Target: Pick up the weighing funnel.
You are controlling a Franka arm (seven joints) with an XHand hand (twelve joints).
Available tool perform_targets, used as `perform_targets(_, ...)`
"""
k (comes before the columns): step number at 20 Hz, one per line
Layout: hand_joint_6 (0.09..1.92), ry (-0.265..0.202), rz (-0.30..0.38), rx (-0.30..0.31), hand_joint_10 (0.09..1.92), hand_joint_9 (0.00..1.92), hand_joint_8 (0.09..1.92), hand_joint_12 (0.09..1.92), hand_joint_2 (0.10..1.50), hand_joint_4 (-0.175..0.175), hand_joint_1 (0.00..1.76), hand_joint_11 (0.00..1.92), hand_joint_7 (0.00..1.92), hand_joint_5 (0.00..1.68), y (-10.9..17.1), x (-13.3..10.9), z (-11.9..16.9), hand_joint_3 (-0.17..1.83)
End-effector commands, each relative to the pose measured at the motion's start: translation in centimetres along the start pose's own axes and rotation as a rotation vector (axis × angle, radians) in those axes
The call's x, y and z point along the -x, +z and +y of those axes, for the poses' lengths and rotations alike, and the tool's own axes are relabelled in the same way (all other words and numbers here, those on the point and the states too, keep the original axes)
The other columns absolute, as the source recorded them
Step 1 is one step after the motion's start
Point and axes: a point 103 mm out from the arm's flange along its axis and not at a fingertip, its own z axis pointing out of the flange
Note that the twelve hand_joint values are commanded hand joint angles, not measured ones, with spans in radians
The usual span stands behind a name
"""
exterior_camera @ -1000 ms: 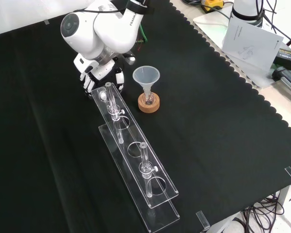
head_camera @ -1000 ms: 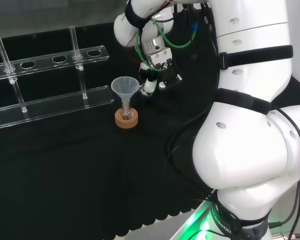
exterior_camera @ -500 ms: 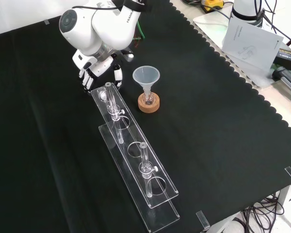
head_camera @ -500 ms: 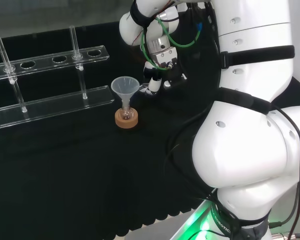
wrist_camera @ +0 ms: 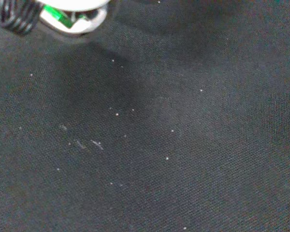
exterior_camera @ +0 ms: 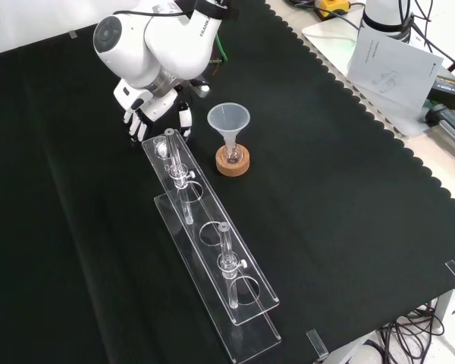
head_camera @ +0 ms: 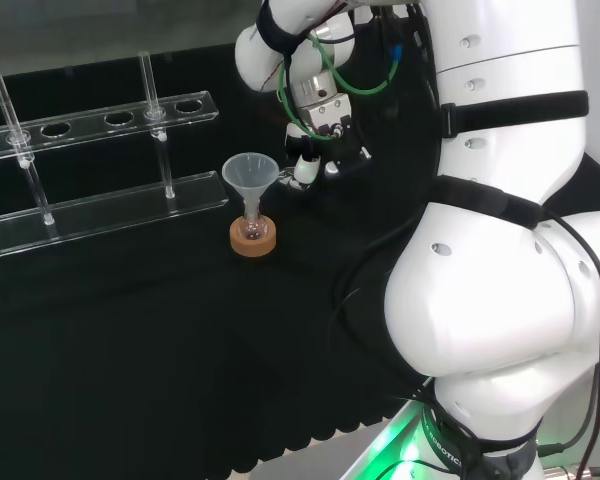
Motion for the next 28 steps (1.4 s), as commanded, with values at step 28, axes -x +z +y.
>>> perform_targets(28, 0.69, 0.032, -0.001, 0.018, 0.51, 0.81, 0.69, 1.30, 0.63, -0.006, 0.88, 0.48, 0.47, 0.67, -1.4, 0.0, -0.2, 0.58)
